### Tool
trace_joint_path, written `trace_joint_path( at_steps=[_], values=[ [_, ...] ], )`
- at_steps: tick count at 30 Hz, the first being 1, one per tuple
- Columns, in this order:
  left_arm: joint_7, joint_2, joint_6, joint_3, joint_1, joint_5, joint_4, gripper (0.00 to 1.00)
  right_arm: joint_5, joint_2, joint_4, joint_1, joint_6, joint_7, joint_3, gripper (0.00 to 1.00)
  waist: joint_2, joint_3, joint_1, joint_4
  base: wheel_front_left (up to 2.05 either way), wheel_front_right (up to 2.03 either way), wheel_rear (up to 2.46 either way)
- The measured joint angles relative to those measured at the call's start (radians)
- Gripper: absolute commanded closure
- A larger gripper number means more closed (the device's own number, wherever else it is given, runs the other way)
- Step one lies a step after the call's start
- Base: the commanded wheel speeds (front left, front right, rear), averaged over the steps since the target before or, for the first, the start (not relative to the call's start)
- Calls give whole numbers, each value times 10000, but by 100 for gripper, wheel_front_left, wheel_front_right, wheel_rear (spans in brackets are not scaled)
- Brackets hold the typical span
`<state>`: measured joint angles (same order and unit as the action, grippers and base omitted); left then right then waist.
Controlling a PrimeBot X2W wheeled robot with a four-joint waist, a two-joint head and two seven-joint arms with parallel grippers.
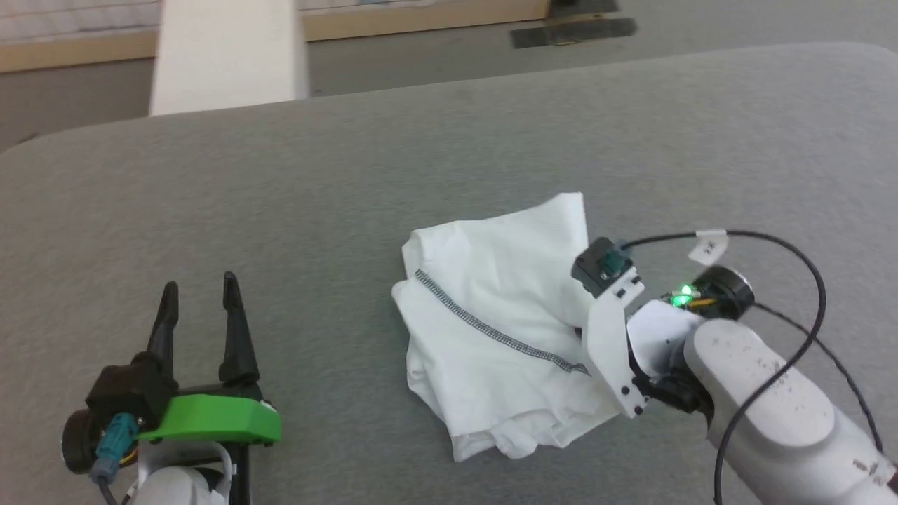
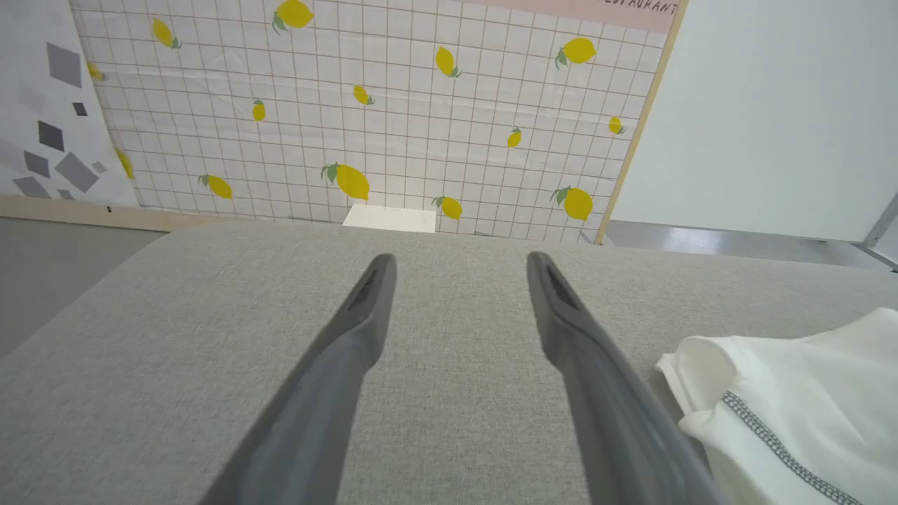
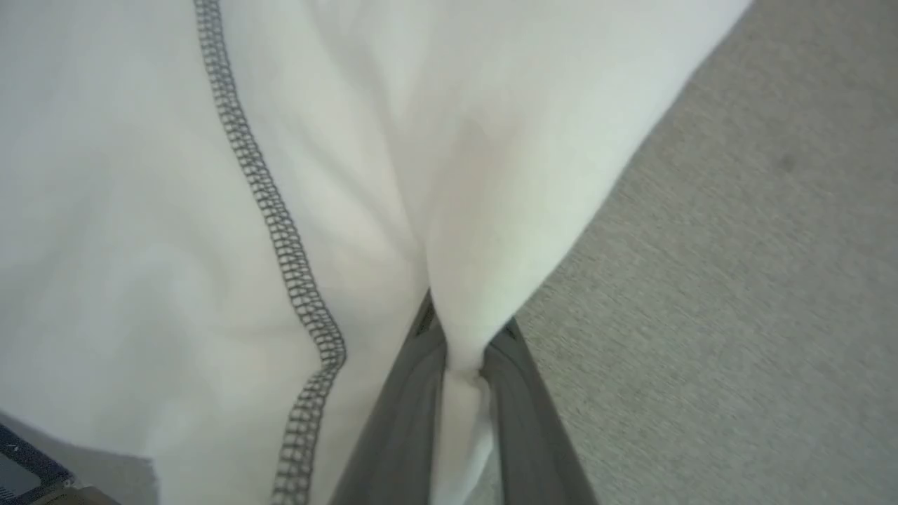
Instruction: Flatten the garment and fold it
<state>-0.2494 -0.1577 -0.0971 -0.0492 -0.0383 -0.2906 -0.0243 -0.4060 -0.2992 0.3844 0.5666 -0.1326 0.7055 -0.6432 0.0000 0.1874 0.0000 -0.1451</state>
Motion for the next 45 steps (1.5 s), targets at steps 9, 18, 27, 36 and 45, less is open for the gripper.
trace_joint_path(
  at_steps=[9, 18, 27, 36, 45],
  values=[
    [288, -314, -21, -104, -536, 180, -297, 0, -947, -706, 809, 1867, 0, -817, -1607, 100, 0, 373, 0, -2095, 0, 0, 0],
    [846, -834, -98, -117, -1162, 508, -1014, 0, -1074, -1735, 2412, 3309, 0, -2330, -1898, 100, 0, 1361, 0, -3551, 0, 0, 0],
    [1680, -1442, -500, 178, -1437, 968, -2286, 0, -949, -3313, 4303, 4506, 0, -3645, -1252, 100, 0, 2797, 0, -3688, 0, 0, 0],
    [2495, -1962, -815, 633, -1290, 1381, -3674, 0, -895, -3567, 6479, 5612, 0, -4683, 251, 100, 0, 4264, 2, -3139, 0, 0, 0],
    [3005, -2209, -1001, 890, -831, 1503, -4525, 0, -221, -3402, 8385, 6374, 0, -5647, 1281, 0, 0, 5079, 2, -2661, 0, 0, 0]
  ],
)
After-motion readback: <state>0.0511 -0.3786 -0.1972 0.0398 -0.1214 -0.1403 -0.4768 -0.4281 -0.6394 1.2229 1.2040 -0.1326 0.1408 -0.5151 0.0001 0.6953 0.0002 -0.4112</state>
